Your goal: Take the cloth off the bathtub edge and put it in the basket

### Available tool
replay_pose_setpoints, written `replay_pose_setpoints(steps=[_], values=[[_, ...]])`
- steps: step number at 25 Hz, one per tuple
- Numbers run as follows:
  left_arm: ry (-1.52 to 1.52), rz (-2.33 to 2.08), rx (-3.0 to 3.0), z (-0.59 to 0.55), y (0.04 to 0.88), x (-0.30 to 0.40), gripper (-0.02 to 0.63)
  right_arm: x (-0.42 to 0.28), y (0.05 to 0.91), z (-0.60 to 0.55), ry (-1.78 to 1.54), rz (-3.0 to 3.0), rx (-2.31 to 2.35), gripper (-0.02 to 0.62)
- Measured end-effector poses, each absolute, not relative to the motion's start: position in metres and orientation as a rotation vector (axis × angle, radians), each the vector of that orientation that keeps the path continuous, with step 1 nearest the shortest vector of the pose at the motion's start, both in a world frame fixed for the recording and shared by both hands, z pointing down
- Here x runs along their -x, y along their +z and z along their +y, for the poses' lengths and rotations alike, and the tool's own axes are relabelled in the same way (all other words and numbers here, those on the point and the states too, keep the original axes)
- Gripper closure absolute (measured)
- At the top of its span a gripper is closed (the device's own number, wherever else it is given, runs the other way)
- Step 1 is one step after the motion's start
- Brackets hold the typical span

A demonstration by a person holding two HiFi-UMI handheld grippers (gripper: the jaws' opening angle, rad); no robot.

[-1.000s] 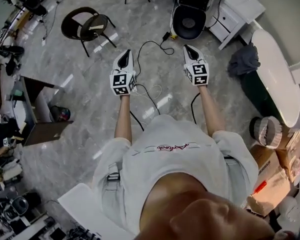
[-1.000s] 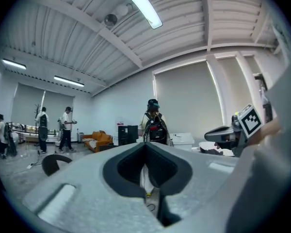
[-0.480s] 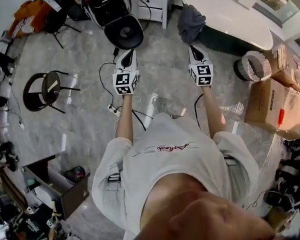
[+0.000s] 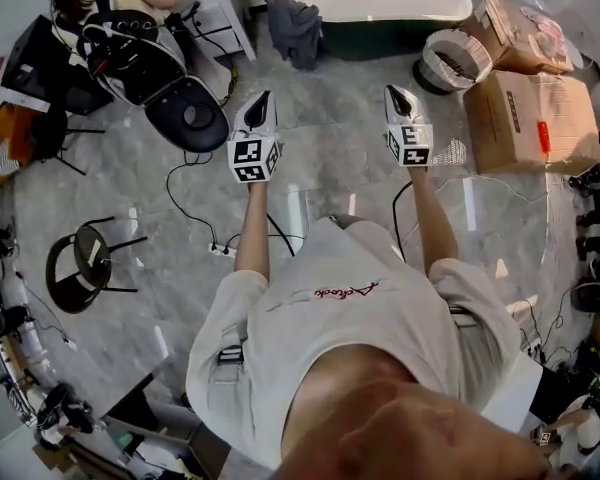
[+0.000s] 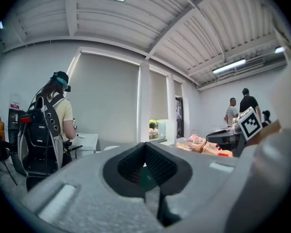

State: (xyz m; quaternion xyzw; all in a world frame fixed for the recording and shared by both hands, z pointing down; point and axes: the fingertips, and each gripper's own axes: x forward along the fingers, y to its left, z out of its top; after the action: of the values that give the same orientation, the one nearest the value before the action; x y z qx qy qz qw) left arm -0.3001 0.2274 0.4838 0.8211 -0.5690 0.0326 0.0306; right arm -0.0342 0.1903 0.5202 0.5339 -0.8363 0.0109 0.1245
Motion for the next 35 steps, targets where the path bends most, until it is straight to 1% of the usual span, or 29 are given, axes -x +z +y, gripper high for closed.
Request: replay_pose_setpoints(steps=[4, 14, 21, 28, 35], values=[[0.105, -1.743, -2.533, 0.235, 0.487, 0.289, 0.606, 0.026, 0.524, 0.202, 0.037, -2.435, -1.556, 0.589], [0.108, -1.78, -2.493, 0.258, 0.497, 0.311, 0.606, 0.053, 0.533, 0.219, 0.008, -2.465, -1.488, 0.589], [0.117, -1.754, -2.511, 0.245, 0.502, 0.304, 0.606, 0.069, 0.527, 0.215, 0.018, -2.494, -1.477, 0.589], [0.114, -1.762, -2.51, 0.199, 0.504, 0.299, 0.606, 0.068, 0.531, 0.169, 0.014, -2.502, -1.476, 0.589], [0.111, -1.778, -2.507, 0.12, 0.501, 0.304, 0.606, 0.077, 0.525, 0.086, -0.001, -2.526, -1.477, 0.589]])
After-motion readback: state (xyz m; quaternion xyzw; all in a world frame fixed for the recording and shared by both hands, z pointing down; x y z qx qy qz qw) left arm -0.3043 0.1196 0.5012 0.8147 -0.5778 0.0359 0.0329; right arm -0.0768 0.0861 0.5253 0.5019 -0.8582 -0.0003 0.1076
